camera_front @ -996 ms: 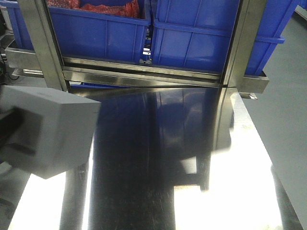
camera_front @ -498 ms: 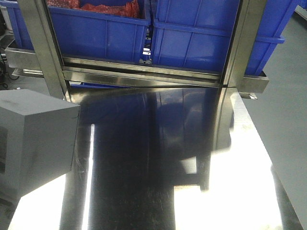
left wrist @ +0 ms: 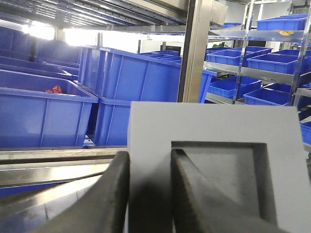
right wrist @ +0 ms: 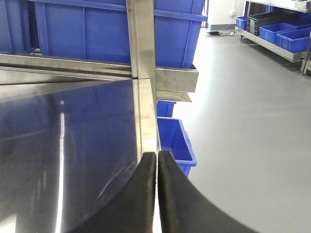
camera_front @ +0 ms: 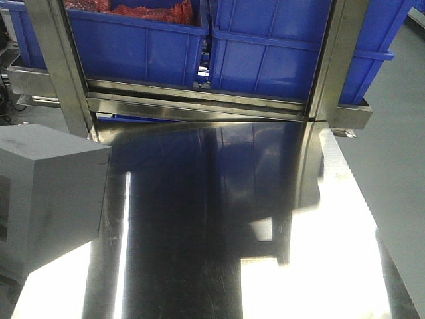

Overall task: Sort gray base to blue bin
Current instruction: 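Lift the gray block with the left gripper toward the robot, then drive the base to the blue bin shelf holding the block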

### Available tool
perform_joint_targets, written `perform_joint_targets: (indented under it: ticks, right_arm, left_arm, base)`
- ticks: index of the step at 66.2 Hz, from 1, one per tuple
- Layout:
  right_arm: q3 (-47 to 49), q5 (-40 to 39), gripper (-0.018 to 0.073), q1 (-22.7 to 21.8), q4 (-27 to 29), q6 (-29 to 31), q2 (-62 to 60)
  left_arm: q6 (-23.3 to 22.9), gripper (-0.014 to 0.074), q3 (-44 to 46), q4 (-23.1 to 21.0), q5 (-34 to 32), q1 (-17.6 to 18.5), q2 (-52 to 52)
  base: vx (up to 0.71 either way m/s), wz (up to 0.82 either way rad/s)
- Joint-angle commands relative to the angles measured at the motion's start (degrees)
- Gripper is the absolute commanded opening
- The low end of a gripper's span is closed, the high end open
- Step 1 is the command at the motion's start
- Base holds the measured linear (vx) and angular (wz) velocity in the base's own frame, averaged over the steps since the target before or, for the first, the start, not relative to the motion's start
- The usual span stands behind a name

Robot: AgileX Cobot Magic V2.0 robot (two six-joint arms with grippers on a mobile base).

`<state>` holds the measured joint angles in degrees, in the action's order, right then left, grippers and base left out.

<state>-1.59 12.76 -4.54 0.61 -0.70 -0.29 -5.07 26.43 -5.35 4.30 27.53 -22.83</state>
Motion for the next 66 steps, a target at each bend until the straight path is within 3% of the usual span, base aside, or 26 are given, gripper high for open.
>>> perform_joint_targets:
  ticks: [1, 66]
  right_arm:
    - [-0.12, -4.16, -0.0005, -0.14, -0.21, 0.7, 1.03]
    - [-0.12, -4.16, -0.0005, -0.14, -0.21, 0.7, 1.03]
  left_arm:
    - [-0.19, -0.0006, 1.62, -0.78, -5.92, 0.2, -0.28]
    - [-0.19, -0.0006, 1.62, -0.78, -5.92, 0.2, -0.28]
  base:
    - [0.0, 0.0]
    - [-0.01, -0.06]
